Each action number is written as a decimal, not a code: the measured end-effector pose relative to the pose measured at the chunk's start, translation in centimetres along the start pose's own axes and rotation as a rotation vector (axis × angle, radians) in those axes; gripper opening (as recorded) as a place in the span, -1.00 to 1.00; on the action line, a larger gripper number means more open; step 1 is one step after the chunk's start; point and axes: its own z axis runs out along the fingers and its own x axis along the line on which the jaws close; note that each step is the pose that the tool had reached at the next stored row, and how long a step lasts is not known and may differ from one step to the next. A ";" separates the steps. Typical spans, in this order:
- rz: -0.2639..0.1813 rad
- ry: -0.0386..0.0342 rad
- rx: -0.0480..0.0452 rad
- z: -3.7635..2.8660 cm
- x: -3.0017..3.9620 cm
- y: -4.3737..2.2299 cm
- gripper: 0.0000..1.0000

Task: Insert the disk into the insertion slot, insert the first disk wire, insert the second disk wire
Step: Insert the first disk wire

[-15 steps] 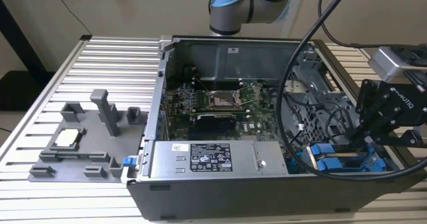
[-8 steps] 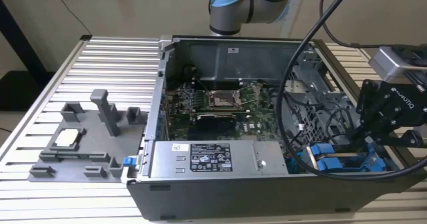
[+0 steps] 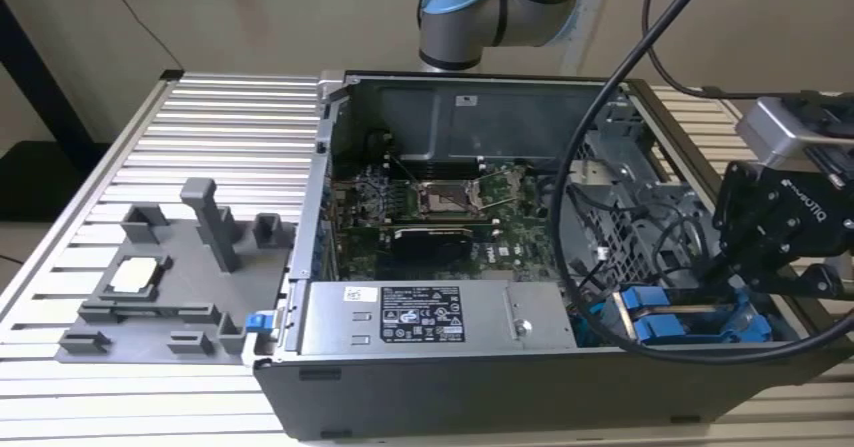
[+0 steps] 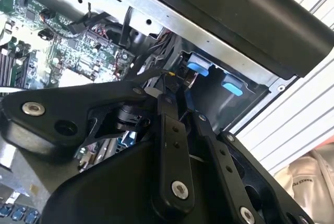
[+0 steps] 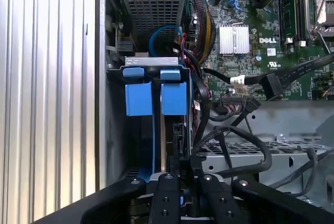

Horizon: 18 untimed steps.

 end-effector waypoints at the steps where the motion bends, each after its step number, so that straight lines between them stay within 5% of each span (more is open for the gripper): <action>1: 0.004 0.0005 0.0001 0.13 0.04 -0.01 -0.62; 7: 0.008 -0.0034 -0.0001 0.14 0.08 -0.01 -0.48; 8: 0.008 -0.0039 -0.0001 -0.22 0.07 0.03 -0.33; 18: 0.007 -0.0051 0.0001 -4.28 -0.04 0.54 -0.33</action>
